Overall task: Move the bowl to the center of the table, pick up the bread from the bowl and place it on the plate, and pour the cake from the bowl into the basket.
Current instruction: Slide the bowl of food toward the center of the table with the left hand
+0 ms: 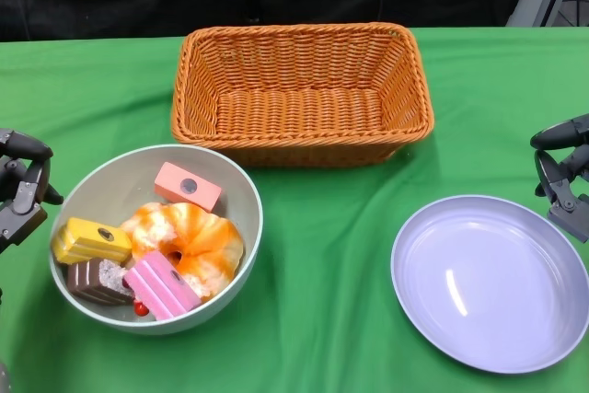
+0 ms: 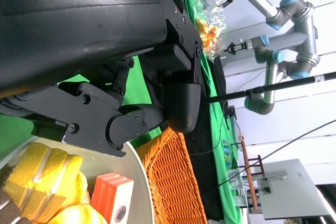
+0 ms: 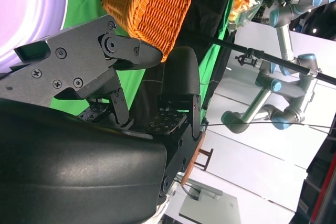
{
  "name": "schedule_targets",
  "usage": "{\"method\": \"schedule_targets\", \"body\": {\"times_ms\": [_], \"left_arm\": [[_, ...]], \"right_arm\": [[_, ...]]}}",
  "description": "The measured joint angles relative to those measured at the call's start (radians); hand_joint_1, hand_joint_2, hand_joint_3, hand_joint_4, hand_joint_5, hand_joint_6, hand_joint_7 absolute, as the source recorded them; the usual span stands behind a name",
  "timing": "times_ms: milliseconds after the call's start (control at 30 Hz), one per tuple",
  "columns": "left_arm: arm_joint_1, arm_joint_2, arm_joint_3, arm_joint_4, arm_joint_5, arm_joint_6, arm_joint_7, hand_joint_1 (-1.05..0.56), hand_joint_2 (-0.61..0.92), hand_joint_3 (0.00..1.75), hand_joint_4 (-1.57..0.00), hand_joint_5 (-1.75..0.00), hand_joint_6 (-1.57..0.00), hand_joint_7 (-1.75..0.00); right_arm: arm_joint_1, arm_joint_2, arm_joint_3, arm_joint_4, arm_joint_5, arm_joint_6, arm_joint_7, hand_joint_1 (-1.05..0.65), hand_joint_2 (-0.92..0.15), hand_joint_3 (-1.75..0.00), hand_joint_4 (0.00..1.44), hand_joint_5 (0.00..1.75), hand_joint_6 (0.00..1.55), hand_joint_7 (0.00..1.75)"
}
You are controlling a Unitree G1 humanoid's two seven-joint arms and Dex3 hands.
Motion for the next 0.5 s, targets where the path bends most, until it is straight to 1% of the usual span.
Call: {"method": "schedule_targets", "body": {"times_ms": [500], "left_arm": [[0.000, 0.000, 0.000, -0.010, 0.000, 0.003, 0.000, -0.19, 0.80, 0.67, -0.71, -1.75, -0.63, -1.39]], "right_arm": [[0.000, 0.000, 0.000, -0.009, -0.010, -0.005, -0.002, -0.14, -0.73, -0.59, 0.71, 1.60, 0.66, 1.25]]}}
